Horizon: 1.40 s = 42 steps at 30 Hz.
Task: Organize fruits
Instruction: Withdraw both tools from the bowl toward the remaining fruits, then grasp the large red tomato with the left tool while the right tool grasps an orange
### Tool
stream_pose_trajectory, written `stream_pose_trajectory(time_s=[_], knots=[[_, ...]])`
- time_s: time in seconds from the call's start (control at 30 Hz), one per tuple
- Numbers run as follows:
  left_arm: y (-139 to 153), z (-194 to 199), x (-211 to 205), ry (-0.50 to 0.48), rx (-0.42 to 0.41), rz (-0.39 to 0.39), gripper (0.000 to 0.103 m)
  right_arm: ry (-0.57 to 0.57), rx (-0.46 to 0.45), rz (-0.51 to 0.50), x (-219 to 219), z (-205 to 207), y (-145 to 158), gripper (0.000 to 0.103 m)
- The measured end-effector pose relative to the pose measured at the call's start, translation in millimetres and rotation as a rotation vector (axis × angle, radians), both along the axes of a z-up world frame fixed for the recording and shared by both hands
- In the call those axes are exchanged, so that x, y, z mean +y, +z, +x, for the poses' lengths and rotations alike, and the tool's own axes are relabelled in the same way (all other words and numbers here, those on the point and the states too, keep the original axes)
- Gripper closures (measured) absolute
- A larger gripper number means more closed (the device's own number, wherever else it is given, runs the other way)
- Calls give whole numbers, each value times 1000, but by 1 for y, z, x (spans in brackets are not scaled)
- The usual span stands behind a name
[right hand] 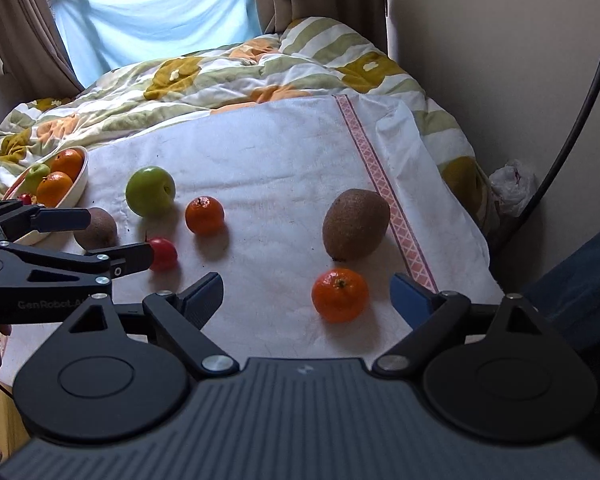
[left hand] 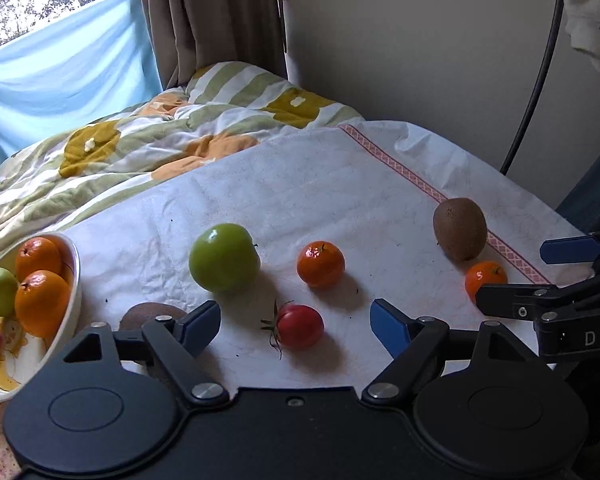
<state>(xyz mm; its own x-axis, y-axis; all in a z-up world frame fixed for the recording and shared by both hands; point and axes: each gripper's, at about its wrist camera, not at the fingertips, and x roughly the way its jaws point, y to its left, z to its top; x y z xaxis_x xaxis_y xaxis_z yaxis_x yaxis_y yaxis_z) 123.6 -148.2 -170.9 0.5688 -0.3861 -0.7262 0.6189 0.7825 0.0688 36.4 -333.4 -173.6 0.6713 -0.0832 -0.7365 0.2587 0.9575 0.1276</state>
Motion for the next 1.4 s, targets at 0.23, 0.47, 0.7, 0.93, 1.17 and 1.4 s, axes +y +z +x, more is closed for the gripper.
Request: stream_pose_trajectory(time_s=[0.23, 0.47, 0.7, 0.93, 1.17, 1.4], knots=[[-33, 18, -16, 23, 29, 45, 26, 19, -9, 35, -15, 13, -25, 3], [-40, 22, -17, 21, 38, 44, 33, 25, -17, 40, -20, 15, -32, 7], [-37, 16, -22, 4, 39, 42, 59, 26, -13, 53, -21, 12, -37, 8], [-35, 13, -22, 6, 36, 42, 62, 25, -22, 46, -23, 12, -37, 9], [-32, 9, -19, 11, 36, 33, 62, 31, -12, 48, -24, 15, -42, 24], [-25, 3, -16, 25, 29, 24, 62, 29, -6, 48, -24, 16, -43, 29]])
